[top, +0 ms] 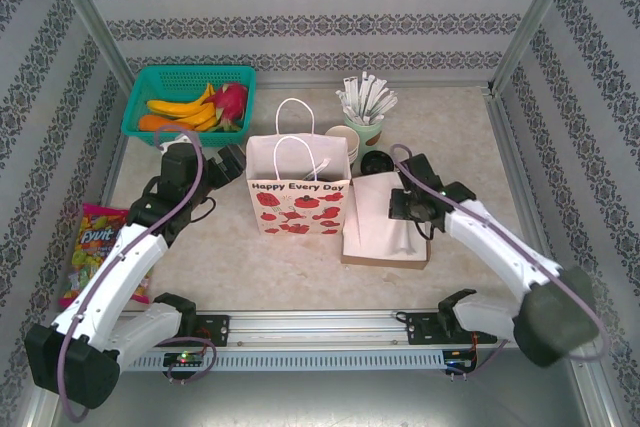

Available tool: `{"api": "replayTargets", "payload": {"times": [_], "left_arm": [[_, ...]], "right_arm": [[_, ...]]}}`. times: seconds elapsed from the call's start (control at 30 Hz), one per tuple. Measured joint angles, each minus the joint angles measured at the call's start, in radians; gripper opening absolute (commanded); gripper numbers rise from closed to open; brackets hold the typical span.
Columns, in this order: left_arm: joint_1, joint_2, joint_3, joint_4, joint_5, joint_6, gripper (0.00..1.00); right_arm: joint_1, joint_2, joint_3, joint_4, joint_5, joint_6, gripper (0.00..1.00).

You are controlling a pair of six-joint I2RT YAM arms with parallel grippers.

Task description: Pack the takeout coffee

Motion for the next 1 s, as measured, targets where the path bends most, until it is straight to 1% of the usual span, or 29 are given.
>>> {"api": "replayTargets", "payload": {"times": [0.07,0.13,0.23,0.33,0.6,0.7,0.87,0.93,1.0], "left_arm": [[0.0,-0.023,0.019,-0.007,-0.032,0.029,1.0],[0.0,-0.053,0.043,-0.006,-0.037,0.071,1.0],[0.001,-0.083,0.098,0.013,0.027,0.142,0.99],[0.001,-0.074,0.152,0.044,0.148,0.22,1.0],[-0.01,-0.018,0.228,0.089,0.55,0.404,1.0],[-0.034,0.005,0.274,0.087,0.662,0.465,1.0],[-0.1,0.067,0.367,0.079,0.805,0.571,1.0],[-0.134,0.095,0.401,0.063,0.826,0.613,0.99],[-0.168,0.126,0.432,0.053,0.822,0.646,1.0]], "right_arm": [[0.0,-0.092,-0.01,0.036,0.0,-0.019,0.0],[-0.003,-0.167,-0.011,0.068,-0.009,-0.032,0.0],[-0.009,-0.248,-0.005,0.118,-0.051,-0.052,0.0],[-0.01,-0.274,0.018,0.151,-0.094,-0.058,0.0],[-0.009,-0.298,0.114,0.261,-0.226,-0.109,0.0],[-0.007,-0.312,0.136,0.307,-0.264,-0.15,0.0],[0.017,-0.323,0.144,0.388,-0.287,-0.264,0.0],[0.034,-0.322,0.144,0.416,-0.288,-0.324,0.0],[0.052,-0.321,0.144,0.455,-0.29,-0.388,0.0]]}}
